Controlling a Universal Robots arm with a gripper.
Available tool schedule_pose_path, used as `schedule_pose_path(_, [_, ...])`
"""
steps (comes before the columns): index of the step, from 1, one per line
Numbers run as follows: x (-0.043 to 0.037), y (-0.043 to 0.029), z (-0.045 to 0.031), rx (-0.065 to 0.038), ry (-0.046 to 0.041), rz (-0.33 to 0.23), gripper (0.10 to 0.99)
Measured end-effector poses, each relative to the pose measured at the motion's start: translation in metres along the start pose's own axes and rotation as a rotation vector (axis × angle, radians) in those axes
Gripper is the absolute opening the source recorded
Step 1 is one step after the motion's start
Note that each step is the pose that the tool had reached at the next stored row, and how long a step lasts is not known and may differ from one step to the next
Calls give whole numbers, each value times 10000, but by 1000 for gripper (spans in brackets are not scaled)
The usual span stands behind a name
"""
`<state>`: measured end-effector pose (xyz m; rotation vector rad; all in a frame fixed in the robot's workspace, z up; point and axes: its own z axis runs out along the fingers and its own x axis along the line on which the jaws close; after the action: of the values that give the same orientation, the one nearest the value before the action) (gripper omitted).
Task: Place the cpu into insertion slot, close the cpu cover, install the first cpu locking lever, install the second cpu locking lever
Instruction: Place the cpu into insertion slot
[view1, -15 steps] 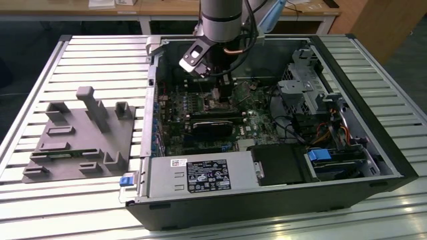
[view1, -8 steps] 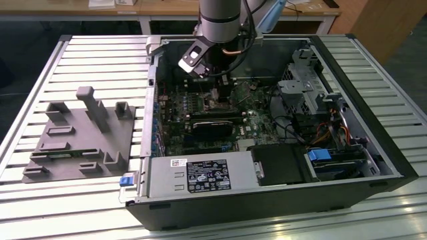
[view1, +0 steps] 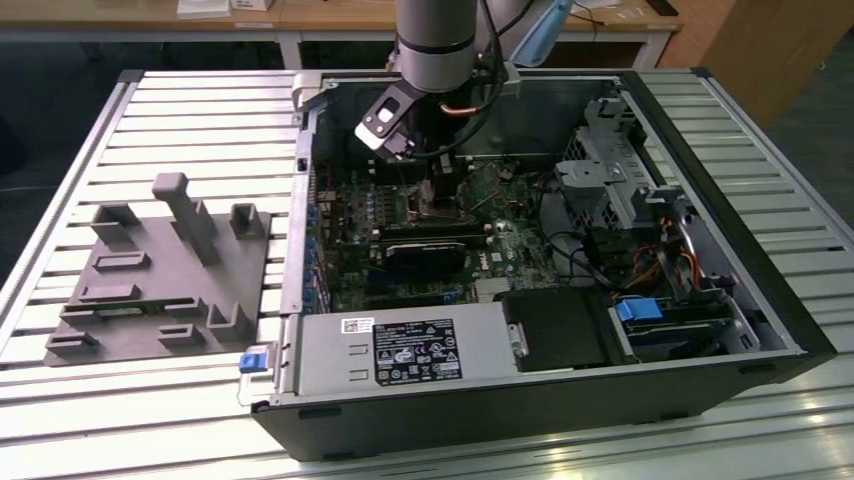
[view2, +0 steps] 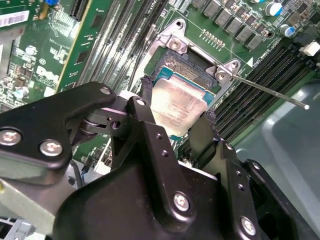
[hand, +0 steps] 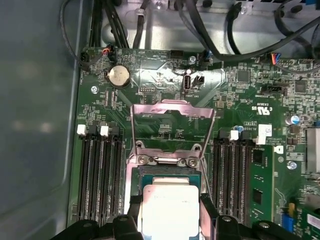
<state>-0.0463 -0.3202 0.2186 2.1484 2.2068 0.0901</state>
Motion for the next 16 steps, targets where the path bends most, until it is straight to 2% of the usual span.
schedule_pose_path(7, [2, -6, 28, -3, 1, 3, 537])
schedule_pose_path(16, [9, -14, 122, -2, 0, 0, 537])
